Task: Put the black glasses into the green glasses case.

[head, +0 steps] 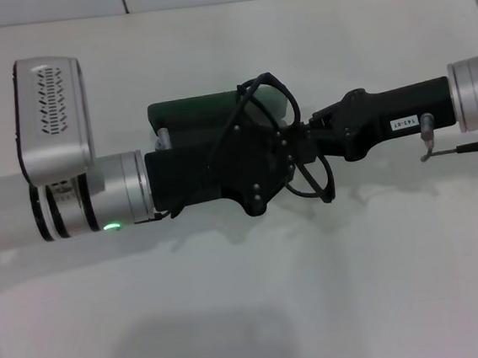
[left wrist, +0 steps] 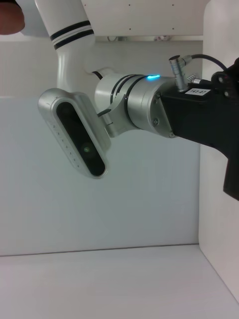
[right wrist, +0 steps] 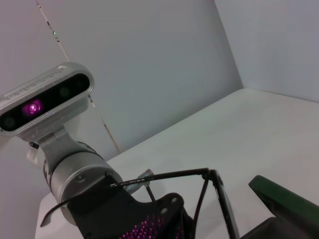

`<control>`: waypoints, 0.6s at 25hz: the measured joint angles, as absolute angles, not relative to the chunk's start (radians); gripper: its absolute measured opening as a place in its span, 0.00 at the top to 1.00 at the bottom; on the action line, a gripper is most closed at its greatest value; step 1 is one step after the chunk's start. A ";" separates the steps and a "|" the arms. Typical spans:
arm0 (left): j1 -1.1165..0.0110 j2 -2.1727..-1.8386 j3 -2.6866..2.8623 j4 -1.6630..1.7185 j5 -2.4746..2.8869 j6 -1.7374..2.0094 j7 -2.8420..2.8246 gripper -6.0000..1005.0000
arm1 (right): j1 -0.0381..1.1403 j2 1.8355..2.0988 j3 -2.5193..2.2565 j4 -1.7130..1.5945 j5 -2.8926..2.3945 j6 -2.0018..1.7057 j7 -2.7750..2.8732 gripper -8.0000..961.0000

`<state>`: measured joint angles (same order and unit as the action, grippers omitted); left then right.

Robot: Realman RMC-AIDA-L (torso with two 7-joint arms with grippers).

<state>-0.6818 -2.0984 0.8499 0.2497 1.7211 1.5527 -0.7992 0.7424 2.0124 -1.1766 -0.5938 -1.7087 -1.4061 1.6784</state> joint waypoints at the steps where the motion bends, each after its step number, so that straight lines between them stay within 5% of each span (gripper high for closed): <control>1: -0.682 -2.098 0.850 0.250 1.721 1.553 -0.800 0.99 | 0.742 2.012 -1.175 -0.594 -1.709 -1.406 1.678 0.91; 15: -0.673 -2.096 0.849 0.252 1.720 1.563 -0.812 0.99 | 0.706 1.990 -1.033 -0.596 -1.706 -1.395 1.670 0.91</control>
<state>-0.6732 -2.0957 0.8492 0.2516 1.7196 1.5627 -0.8123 0.7065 1.9896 -1.0333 -0.5957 -1.7060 -1.3949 1.6702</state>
